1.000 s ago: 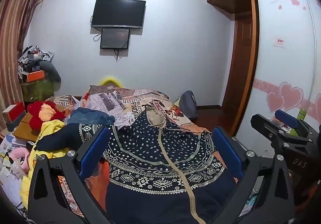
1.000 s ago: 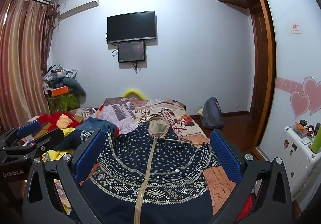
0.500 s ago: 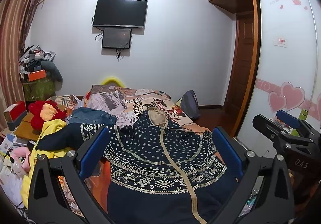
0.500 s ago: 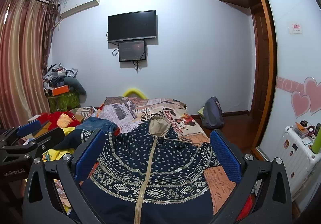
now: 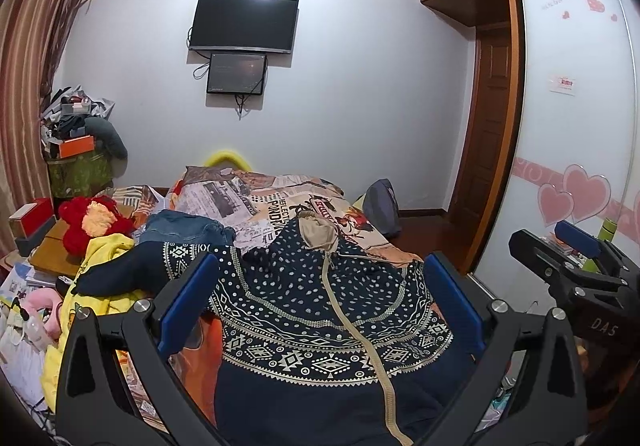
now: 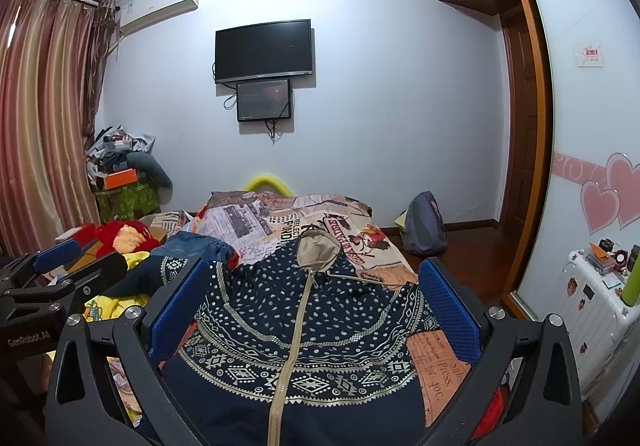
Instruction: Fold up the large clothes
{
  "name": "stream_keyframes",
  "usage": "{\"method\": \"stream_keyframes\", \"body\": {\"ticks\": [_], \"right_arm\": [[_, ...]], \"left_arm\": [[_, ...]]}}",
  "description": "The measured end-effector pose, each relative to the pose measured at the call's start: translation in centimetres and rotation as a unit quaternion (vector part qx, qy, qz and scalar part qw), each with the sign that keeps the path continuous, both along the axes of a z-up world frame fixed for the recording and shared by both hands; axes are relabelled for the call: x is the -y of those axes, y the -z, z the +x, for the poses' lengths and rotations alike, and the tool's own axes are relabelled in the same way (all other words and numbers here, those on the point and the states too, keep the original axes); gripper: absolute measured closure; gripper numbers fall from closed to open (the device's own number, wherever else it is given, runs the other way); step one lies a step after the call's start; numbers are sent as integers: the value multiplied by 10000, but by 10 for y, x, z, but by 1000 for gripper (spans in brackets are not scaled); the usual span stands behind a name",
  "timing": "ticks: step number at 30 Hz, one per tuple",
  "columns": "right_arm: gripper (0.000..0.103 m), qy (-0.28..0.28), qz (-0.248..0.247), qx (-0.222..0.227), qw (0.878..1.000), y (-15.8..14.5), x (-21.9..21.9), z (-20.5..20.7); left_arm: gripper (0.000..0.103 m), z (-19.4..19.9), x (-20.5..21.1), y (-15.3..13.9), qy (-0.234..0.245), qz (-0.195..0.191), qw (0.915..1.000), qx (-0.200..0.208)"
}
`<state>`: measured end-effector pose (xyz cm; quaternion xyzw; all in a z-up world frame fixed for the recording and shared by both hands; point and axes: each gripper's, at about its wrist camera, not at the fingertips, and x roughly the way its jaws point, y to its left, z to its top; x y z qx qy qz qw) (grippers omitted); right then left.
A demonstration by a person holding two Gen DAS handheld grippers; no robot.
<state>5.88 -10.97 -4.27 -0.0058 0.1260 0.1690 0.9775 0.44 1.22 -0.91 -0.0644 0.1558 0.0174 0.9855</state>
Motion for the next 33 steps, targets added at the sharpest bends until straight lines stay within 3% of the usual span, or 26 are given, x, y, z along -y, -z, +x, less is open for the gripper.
{"method": "stream_keyframes", "body": {"ticks": [33], "right_arm": [[0, -7, -16, -27, 10000, -3, -1, 1]], "left_arm": [[0, 2, -3, 3, -50, -40, 10000, -66]]}}
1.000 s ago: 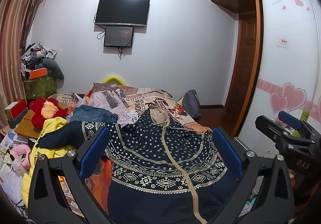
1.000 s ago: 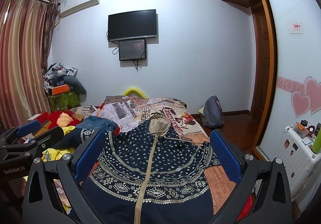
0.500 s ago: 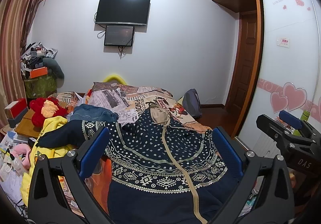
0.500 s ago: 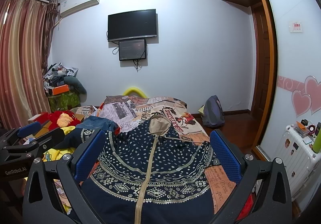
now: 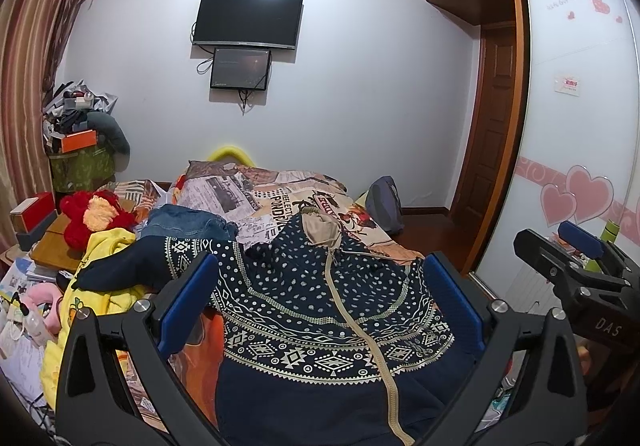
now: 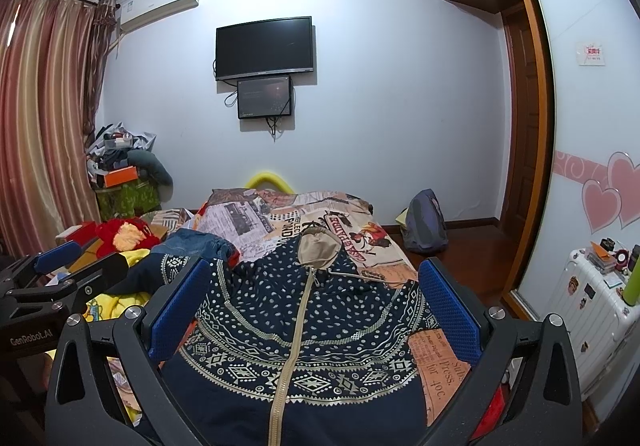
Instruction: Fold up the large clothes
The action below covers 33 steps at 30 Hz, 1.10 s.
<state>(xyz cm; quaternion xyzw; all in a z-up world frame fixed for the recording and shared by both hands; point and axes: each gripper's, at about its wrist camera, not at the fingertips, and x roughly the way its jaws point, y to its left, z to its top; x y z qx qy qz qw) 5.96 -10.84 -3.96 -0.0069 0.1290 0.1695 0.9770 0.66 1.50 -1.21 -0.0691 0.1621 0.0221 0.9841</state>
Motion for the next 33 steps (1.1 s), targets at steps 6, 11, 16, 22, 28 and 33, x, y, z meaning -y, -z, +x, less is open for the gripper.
{"method": "stream_keyframes", "body": {"ticks": [6, 11, 16, 22, 28, 33], "right_arm": [[0, 1, -8, -15, 10000, 0, -1, 0], [0, 5, -30, -45, 10000, 1, -2, 3], [0, 5, -55, -120, 9999, 2, -5, 9], [0, -2, -112, -236, 9997, 5, -12, 24], [0, -21, -180, -368, 9992, 9, -20, 47], [0, -53, -186, -440, 9988, 11, -30, 75]], "left_arm": [[0, 2, -2, 0, -16, -12, 10000, -15], [0, 6, -5, 2, -46, -30, 10000, -36], [0, 12, -8, 3, -95, -3, 9999, -67], [0, 26, -27, 3, -345, 84, 9994, -56], [0, 53, -61, 6, -729, 66, 9972, -124], [0, 80, -90, 12, -1112, 36, 9936, -201]]}}
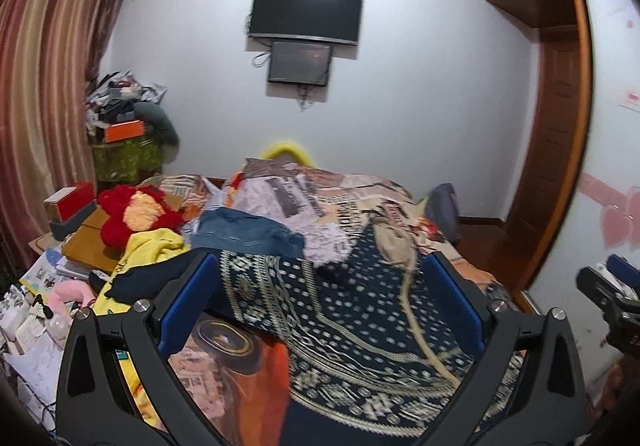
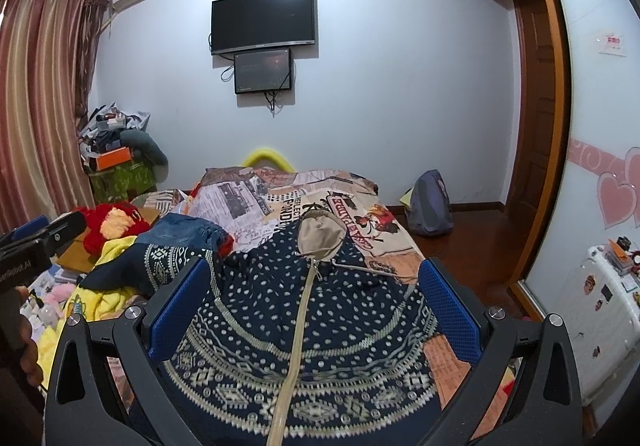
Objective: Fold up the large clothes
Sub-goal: 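Grasp the navy jacket sleeve with the left gripper and lift it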
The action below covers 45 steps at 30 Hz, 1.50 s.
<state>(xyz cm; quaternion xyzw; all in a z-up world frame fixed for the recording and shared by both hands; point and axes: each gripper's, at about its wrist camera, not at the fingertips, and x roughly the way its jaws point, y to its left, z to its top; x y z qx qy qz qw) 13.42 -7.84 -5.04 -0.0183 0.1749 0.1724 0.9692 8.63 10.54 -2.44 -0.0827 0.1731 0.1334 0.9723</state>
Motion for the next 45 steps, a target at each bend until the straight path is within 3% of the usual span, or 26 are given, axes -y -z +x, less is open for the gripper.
{"method": "stream_keyframes", "body": {"ticks": [8, 14, 17, 21, 25, 28, 31, 36, 39, 45], "right_arm": [[0, 98, -252, -145, 9995, 14, -16, 49], [0, 243, -364, -554, 9975, 35, -23, 98], [0, 348, -444, -822, 9950, 50, -27, 120], [0, 492, -634, -1122, 9904, 72, -31, 147], [0, 529, -709, -1459, 9853, 93, -36, 170], [0, 542, -721, -1666, 9819, 108, -39, 178], [0, 570, -775, -1837, 9783, 120, -44, 185], [0, 513, -893, -2008, 9742, 131, -52, 192], [0, 493, -983, -2040, 9728, 134, -58, 193], [0, 439, -1288, -2032, 9696, 140, -69, 194]], "left_arm": [[0, 49, -59, 23, -646, 60, 9978, -155], [0, 81, -97, 55, -1120, 757, 9896, -492], [0, 91, -120, 75, -1050, 680, 9899, -666], [0, 92, -163, 108, -946, 209, 9917, -840], [0, 97, -209, 142, -1006, -378, 9860, -1275], [0, 95, -251, 172, -1102, -1152, 9759, -1487], [0, 89, -292, 203, -1264, -1926, 9590, -1651], [3, 80, -338, 238, -1215, -2990, 9334, -1565], [12, 77, -355, 252, -1177, -3403, 9220, -1421], [17, 78, -379, 259, -1203, -3750, 9133, -1039]]}}
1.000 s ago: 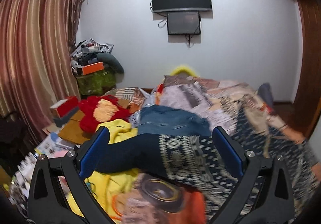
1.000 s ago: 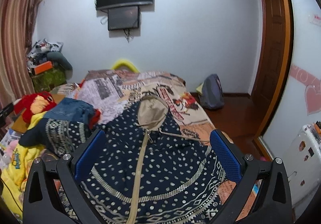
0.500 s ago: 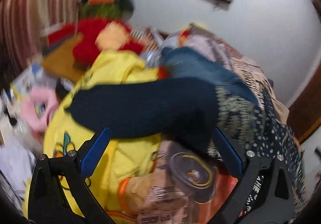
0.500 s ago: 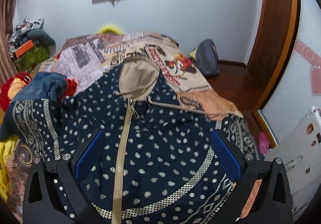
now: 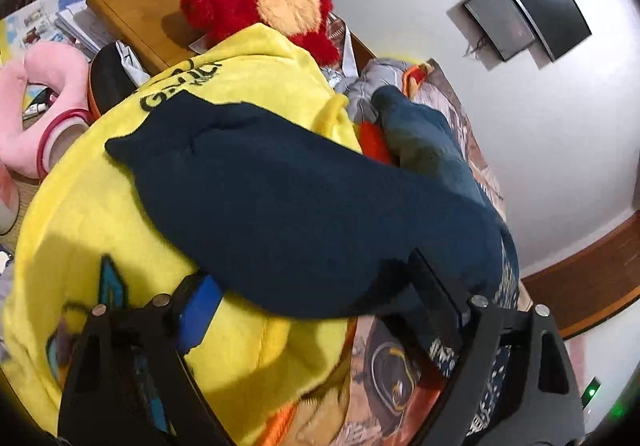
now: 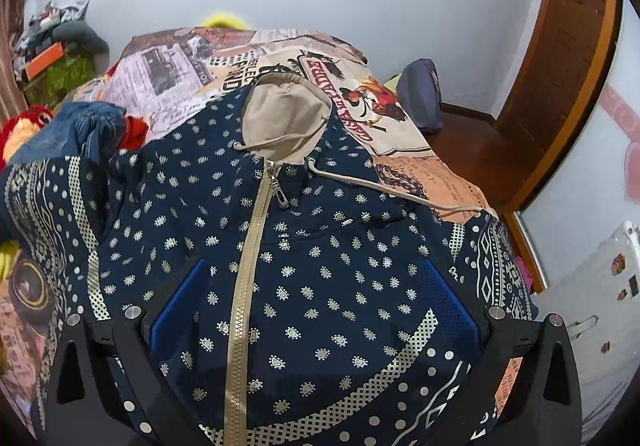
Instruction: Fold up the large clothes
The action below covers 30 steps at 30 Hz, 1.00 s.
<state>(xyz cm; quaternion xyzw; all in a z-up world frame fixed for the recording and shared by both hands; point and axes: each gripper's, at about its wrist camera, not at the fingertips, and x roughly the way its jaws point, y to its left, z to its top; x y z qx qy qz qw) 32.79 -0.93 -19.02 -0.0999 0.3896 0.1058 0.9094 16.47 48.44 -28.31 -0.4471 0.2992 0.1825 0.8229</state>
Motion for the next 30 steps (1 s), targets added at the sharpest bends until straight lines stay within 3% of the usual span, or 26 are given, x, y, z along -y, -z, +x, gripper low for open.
{"method": "stream_keyframes", "body": {"ticks": [5, 7, 10, 12, 16, 22, 25, 30], "right_arm": [[0, -123, -162, 83, 9998, -3, -8, -3], [0, -167, -197, 113, 9996, -5, -10, -4], [0, -229, -178, 134, 9995, -9, -12, -6], [0, -250, -167, 165, 9994, -13, -12, -6], [0, -286, -190, 240, 9991, -20, -10, -10], [0, -329, -76, 308, 9990, -32, 0, -13], [0, -357, 27, 331, 9988, -37, 7, -13], [0, -440, 183, 366, 9982, -46, 19, -12]], "left_arm": [[38, 13, -13, -2, -233, 327, 9985, -363], [60, 18, -19, -4, -370, 531, 9962, -584], [85, 25, -18, -15, -609, 1156, 9862, -1019], [93, 30, -11, -30, -643, 1548, 9786, -1189], [97, 35, 8, -71, -560, 2066, 9721, -963], [99, 40, 58, -162, -165, 2658, 9639, -22], [99, 49, 97, -209, 138, 2997, 9528, 471], [99, 71, 160, -261, 702, 3233, 9379, 1040]]}}
